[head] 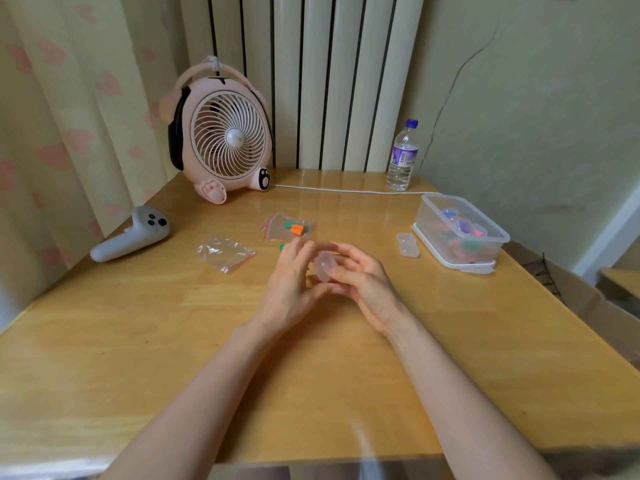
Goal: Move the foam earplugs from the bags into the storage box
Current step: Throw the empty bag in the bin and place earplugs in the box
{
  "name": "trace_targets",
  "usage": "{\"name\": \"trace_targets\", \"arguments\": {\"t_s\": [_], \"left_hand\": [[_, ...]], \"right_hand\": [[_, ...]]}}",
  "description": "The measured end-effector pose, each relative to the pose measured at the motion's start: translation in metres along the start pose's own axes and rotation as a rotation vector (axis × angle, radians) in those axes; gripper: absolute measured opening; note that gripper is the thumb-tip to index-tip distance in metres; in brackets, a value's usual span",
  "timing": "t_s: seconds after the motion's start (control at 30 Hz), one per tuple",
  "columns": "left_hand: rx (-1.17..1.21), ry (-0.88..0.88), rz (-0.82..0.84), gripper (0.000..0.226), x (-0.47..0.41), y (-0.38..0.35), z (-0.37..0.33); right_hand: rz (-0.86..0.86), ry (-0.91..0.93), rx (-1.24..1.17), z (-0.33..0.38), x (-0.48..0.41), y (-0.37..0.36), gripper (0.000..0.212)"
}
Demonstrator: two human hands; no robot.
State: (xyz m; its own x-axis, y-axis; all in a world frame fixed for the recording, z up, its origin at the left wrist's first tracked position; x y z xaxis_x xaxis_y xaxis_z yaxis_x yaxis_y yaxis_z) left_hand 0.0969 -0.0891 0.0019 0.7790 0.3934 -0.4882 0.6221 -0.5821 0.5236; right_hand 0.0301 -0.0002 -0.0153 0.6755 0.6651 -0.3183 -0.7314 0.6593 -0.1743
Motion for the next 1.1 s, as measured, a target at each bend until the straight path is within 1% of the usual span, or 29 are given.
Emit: {"name": "trace_targets", "arguments": {"t_s": [0.07, 0.17, 0.27, 0.4, 0.47, 0.57, 0.63, 0.73, 0.83, 0.9, 0.97, 1.0, 1.03, 1.1], "left_hand": [[0.041, 0.033, -0.029, 0.046, -0.001, 0.002, 0.002], [-0.042, 0.044, -0.095, 0.039, -0.001, 0.005, 0.004], [-0.095, 0.057, -0.117, 0.034, 0.000, 0.006, 0.005], [-0.015, 0.054, -0.123, 0.032, -0.002, 0.010, 0.003], [-0.015, 0.047, -0.131, 0.032, -0.004, 0.011, 0.002], [-0.022, 0.026, -0.113, 0.040, -0.003, 0.010, -0.001], [0.006, 0.026, -0.081, 0.041, -0.003, 0.008, 0.001], [0.071, 0.088, -0.006, 0.046, -0.004, 0.004, 0.009], [0.103, 0.159, -0.007, 0.048, -0.006, 0.009, 0.015], [0.115, 0.199, -0.054, 0.049, -0.008, 0.019, 0.020], [0.124, 0.261, -0.132, 0.048, -0.010, 0.031, 0.028], [0.117, 0.299, -0.170, 0.046, -0.011, 0.038, 0.034], [0.099, 0.342, -0.201, 0.043, -0.011, 0.043, 0.040], [0.031, 0.423, -0.219, 0.040, -0.012, 0.051, 0.054]], "right_hand": [[0.015, 0.010, 0.016, -0.001, 0.000, -0.001, 0.048], [0.037, 0.021, 0.023, -0.001, 0.000, -0.004, 0.050], [0.041, 0.007, 0.009, 0.000, 0.001, -0.006, 0.048], [0.042, 0.004, -0.004, -0.001, 0.001, -0.006, 0.041], [0.042, 0.006, -0.008, -0.002, 0.001, -0.005, 0.035], [0.026, -0.003, -0.013, -0.003, 0.000, -0.004, 0.032], [0.012, -0.004, -0.023, -0.003, 0.000, -0.002, 0.027], [0.003, -0.005, -0.035, -0.004, 0.000, -0.001, 0.025], [-0.028, 0.008, 0.002, -0.004, -0.001, 0.003, 0.027], [-0.083, 0.049, 0.132, -0.006, -0.003, 0.008, 0.022], [-0.135, 0.116, 0.433, -0.007, -0.004, 0.014, 0.015], [-0.123, 0.143, 0.618, -0.008, -0.004, 0.015, 0.016], [-0.073, 0.149, 0.788, -0.011, -0.004, 0.013, 0.019], [0.067, 0.125, 1.055, -0.019, -0.002, 0.005, 0.023]]}}
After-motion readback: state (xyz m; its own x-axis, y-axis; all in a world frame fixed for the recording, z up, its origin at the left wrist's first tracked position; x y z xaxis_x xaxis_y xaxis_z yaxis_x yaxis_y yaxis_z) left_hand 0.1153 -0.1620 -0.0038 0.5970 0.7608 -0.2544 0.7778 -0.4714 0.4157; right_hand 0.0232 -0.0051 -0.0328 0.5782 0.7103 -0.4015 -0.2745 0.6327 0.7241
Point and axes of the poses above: each hand's wrist, its own x-axis away from the middle knuckle, its own y-axis out of the back of the hand, z = x × y, the point moved 7 cm from there along -x, towards the middle knuckle, and after that the axes turned 15 degrees about y, right-handed, at the moved point
